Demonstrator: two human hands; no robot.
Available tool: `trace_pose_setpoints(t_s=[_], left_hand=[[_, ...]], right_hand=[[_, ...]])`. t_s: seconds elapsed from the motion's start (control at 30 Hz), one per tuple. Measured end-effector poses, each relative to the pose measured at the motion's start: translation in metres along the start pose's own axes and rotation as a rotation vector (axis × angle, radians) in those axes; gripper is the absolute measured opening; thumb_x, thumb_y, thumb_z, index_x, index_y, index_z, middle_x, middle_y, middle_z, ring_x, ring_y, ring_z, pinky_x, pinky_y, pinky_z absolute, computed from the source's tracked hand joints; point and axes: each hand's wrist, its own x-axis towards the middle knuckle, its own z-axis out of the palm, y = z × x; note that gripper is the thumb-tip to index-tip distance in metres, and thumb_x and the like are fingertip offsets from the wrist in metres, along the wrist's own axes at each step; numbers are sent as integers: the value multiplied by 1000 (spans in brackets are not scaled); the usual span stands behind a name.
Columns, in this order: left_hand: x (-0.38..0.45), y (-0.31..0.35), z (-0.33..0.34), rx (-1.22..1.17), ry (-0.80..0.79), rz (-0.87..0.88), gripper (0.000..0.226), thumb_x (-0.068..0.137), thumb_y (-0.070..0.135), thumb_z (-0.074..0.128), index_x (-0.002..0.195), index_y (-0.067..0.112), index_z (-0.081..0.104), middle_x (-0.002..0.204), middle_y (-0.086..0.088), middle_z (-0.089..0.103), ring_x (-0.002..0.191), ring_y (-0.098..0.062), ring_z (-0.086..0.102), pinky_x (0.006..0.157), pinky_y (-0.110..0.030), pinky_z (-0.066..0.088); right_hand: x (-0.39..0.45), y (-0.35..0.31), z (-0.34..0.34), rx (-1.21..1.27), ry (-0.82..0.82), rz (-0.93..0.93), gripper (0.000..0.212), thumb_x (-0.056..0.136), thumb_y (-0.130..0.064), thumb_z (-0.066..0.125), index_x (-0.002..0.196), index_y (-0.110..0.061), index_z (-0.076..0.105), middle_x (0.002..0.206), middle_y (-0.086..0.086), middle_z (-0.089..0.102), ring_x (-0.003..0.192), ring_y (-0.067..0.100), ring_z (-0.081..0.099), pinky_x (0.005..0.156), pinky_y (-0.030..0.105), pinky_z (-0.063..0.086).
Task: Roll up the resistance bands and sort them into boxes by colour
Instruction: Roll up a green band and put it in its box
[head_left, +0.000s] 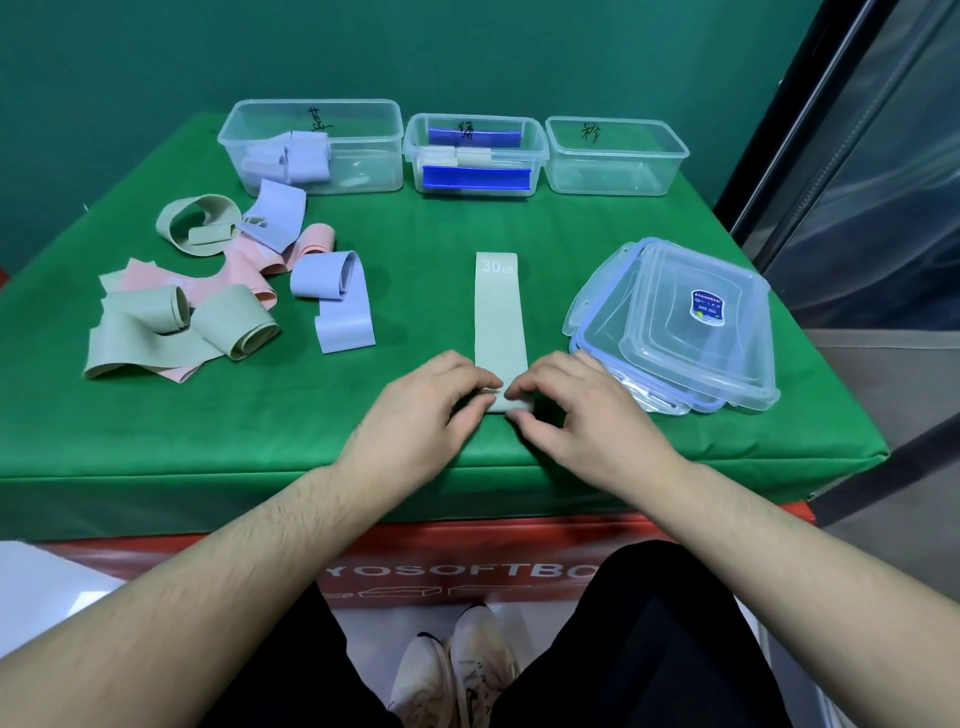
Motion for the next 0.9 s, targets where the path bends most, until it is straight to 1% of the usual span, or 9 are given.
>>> trace_pose_setpoints(t_s=[0.13, 0.2, 0.27, 0.33, 0.47, 0.6, 0.67, 0.8, 0.9], left_hand=[[0, 2, 0, 45, 2, 42, 12, 90, 19, 68, 100, 18, 74, 103, 7, 63, 79, -6, 54, 68, -14, 37], [0, 1, 1, 65, -26, 41, 15, 89, 23, 69, 103, 18, 74, 104, 8, 63, 73, -2, 46, 66, -13, 36], [1, -1, 1, 86, -59, 43, 19, 89, 26, 70, 106, 18, 74, 105, 9, 62, 70, 1, 41, 66, -15, 37], [3, -2, 0, 81, -82, 41, 20, 91, 27, 68, 108, 19, 73, 106, 9, 60, 69, 0, 42, 68, -21, 42], [8, -3, -3, 66, -106, 32, 22, 95, 31, 61, 113, 21, 71, 106, 8, 54, 69, -6, 46, 68, -26, 41], [9, -4, -4, 48, -101, 28, 24, 95, 31, 62, 116, 22, 68, 105, 8, 57, 77, -5, 49, 73, -25, 44], [9, -5, -5, 36, -80, 27, 21, 93, 28, 65, 111, 21, 68, 104, 7, 60, 77, -3, 46, 74, -26, 45], [10, -5, -3, 46, -55, 17, 15, 92, 27, 67, 104, 19, 71, 104, 7, 62, 80, -3, 50, 72, -22, 40], [13, -7, -3, 41, -55, 13, 17, 93, 29, 66, 105, 19, 72, 104, 8, 63, 85, -6, 55, 74, -24, 43]], right_hand=[[3, 1, 1, 9, -2, 19, 13, 86, -25, 71, 96, -18, 70, 92, -6, 64, 86, 18, 53, 80, 22, 36], [3, 2, 2, 14, 0, 33, 13, 87, -27, 71, 97, -19, 70, 93, -7, 64, 87, 19, 54, 81, 23, 38], [2, 4, 4, 11, 11, 39, 14, 87, -28, 70, 98, -19, 71, 93, -7, 64, 87, 18, 52, 82, 28, 41], [3, 5, 5, -23, 37, 33, 15, 87, -31, 69, 98, -20, 72, 95, -6, 63, 87, 15, 47, 82, 30, 41], [6, 5, 5, -37, 31, 17, 19, 87, -34, 67, 99, -21, 72, 94, -6, 61, 87, 17, 47, 82, 33, 44], [9, 3, 2, -22, -5, 40, 30, 91, -42, 56, 100, -19, 72, 94, -4, 64, 86, 21, 52, 81, 38, 47], [10, 3, 1, -18, -19, 58, 34, 91, -44, 52, 102, -19, 73, 95, -4, 64, 87, 22, 53, 82, 40, 47], [10, 4, 4, -7, -17, 91, 28, 89, -37, 59, 104, -18, 73, 96, -3, 65, 89, 23, 53, 85, 43, 47], [11, 5, 4, -13, -3, 96, 27, 89, -36, 59, 105, -20, 73, 97, -4, 64, 90, 21, 51, 86, 44, 47]])
